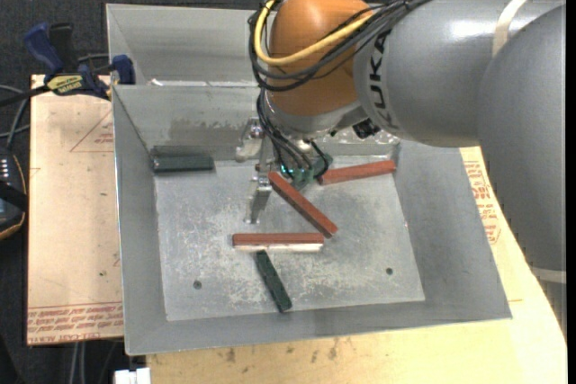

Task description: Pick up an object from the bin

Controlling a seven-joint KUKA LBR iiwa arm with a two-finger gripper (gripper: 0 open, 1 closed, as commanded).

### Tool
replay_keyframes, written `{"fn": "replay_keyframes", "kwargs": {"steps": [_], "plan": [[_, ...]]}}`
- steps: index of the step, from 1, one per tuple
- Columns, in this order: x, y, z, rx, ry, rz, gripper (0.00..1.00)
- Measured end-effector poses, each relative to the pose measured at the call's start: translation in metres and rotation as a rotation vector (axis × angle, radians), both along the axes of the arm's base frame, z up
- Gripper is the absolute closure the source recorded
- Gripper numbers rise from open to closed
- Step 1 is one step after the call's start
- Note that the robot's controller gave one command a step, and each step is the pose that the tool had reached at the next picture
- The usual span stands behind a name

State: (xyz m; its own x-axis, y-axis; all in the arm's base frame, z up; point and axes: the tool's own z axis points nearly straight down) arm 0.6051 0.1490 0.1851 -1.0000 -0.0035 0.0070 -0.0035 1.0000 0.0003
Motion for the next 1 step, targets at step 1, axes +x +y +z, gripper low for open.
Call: {"fn": "replay_keyframes", "kwargs": {"steps": [1], "plan": [[0.0018, -0.0007, 0.0048, 0.001, -0.008, -0.003, 0.0]]}}
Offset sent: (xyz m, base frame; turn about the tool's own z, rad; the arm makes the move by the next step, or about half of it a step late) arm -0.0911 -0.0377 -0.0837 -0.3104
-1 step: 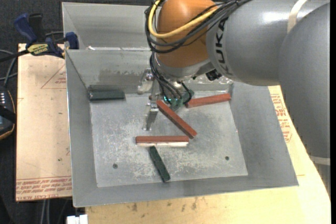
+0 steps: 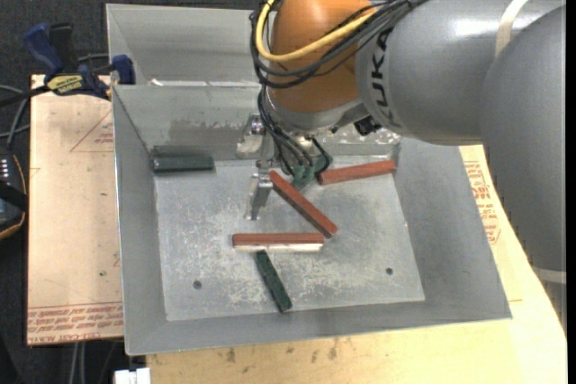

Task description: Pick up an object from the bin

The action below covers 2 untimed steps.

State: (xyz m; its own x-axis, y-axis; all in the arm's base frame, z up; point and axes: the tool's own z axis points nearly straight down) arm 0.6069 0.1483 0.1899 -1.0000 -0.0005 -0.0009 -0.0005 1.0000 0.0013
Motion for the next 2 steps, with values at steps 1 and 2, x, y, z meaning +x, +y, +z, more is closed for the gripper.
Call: {"fn": "replay_keyframes", "kwargs": {"steps": [1, 2], "plan": [[-0.017, -0.006, -0.015, 0.001, -0.008, 0.066, 0.0], [-0.026, -0.027, -0.075, 0.0, -0.004, 0.215, 0.0]]}}
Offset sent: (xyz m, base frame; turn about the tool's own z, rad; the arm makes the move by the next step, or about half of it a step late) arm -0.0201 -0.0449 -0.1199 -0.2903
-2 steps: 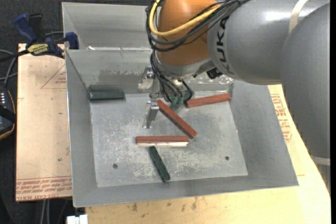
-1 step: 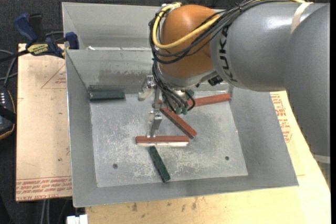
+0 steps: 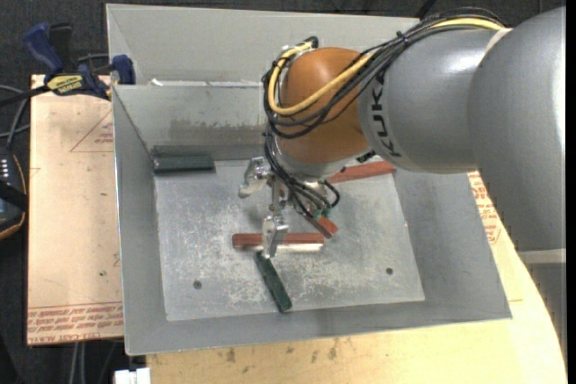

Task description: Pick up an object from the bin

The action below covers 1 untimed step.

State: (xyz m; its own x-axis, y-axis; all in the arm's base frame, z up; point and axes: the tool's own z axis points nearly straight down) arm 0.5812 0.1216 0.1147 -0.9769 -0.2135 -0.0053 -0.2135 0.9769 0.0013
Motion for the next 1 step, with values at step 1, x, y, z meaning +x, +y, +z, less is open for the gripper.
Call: {"fn": "replay_keyframes", "kwargs": {"steps": [1], "plan": [[-0.0147, -0.0091, -0.0275, 0.002, -0.007, 0.125, 1.0]]}}
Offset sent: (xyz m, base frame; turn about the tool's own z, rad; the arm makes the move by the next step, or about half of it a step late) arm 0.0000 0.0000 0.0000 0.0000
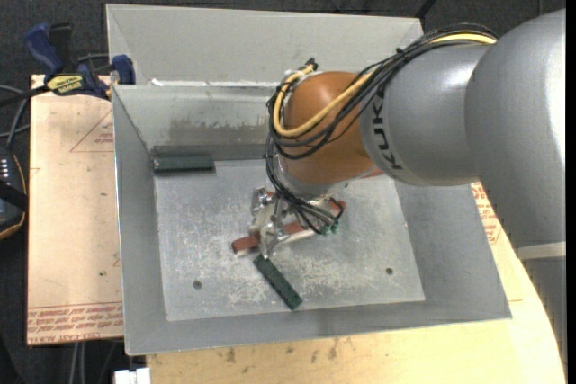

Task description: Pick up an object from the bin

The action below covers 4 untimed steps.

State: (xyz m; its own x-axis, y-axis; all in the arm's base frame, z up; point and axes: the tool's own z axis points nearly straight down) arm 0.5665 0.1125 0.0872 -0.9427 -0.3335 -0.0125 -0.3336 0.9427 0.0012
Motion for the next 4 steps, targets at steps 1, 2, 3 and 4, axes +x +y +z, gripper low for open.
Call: {"fn": "replay_keyframes", "kwargs": {"steps": [1, 2, 3, 4], "plan": [[0.0, 0.0, 0.0, 0.0, 0.0, 0.0, 1.0], [-0.004, -0.002, 0.023, -0.002, 0.007, -0.028, 1.0], [-0.003, 0.005, 0.085, -0.004, 0.014, -0.029, 1.0], [-0.044, 0.071, 0.035, -0.004, 0.013, 0.042, 0.0]]}}
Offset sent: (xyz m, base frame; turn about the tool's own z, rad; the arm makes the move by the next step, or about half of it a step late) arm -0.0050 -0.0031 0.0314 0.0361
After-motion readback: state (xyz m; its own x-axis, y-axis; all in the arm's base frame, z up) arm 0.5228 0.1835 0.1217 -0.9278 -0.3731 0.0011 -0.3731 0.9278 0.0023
